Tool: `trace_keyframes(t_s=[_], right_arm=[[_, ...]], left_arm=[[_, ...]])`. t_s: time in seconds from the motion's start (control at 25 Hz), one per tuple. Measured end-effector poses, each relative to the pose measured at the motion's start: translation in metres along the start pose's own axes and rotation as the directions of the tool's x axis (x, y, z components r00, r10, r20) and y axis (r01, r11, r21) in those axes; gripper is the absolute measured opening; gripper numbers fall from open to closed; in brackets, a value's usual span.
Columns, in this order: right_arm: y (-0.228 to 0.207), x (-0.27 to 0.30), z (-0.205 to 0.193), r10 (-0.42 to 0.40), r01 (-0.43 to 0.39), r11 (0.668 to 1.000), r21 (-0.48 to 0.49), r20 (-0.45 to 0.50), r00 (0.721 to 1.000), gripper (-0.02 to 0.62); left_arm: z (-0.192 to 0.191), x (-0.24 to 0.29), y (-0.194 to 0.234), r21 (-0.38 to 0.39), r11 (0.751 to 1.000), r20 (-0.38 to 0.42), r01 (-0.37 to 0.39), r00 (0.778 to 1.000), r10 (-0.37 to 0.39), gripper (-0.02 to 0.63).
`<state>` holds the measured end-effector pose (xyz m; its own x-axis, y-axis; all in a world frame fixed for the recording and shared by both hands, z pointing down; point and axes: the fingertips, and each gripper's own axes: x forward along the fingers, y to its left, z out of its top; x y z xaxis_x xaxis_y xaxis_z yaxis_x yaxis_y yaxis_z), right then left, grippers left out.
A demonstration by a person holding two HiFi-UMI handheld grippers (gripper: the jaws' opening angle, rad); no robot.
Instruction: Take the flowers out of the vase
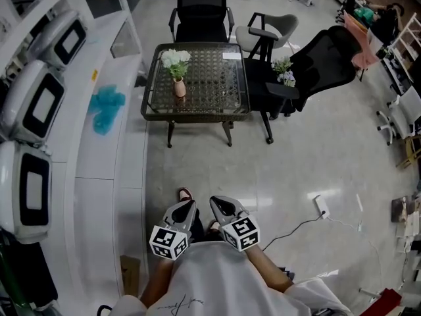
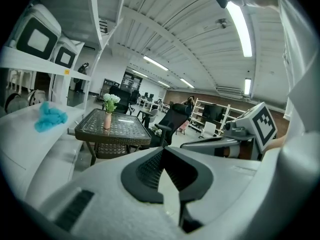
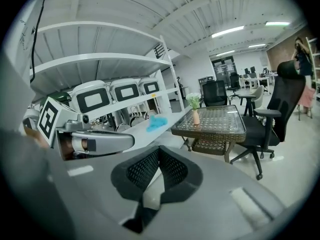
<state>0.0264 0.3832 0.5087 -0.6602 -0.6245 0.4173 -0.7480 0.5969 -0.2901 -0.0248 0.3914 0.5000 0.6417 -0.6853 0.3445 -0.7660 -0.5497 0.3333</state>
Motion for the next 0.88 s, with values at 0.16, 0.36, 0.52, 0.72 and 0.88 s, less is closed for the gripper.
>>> trace_keyframes(t_s=[0.16, 0.36, 0.52, 0.72, 0.88], right_arm=[[-0.007, 0.02, 0.014, 0.009, -0.009, 1.0, -0.011, -0.006, 1.0, 0.008], [-0.017, 0.046, 0.029, 0.007, -0.007, 1.0, -0.011, -0.005, 1.0, 0.008], [-0.024, 0.07, 0.042, 0.018, -0.018, 1.0, -0.008, -0.014, 1.0, 0.008], [-0.032, 0.098, 0.058, 0.004, -0.005, 1.0, -0.007, -0.017, 1.0, 0.008], [-0.039, 0.117, 0.064, 0.007, -0.007, 1.0, -0.002, -0.035, 0.999, 0.008]], left_arm=[[0.012, 0.011, 0.014, -0.015, 1.0, 0.002, 0.007, 1.0, -0.007, -0.005], [0.028, 0.024, 0.038, -0.031, 0.999, 0.008, 0.007, 1.0, -0.007, -0.005], [0.043, 0.035, 0.06, -0.026, 1.0, 0.008, 0.01, 1.0, -0.01, -0.005], [0.058, 0.048, 0.087, -0.032, 0.999, -0.004, 0.017, 1.0, -0.017, -0.005], [0.069, 0.059, 0.106, -0.041, 0.999, -0.003, 0.018, 1.0, -0.018, -0.005]])
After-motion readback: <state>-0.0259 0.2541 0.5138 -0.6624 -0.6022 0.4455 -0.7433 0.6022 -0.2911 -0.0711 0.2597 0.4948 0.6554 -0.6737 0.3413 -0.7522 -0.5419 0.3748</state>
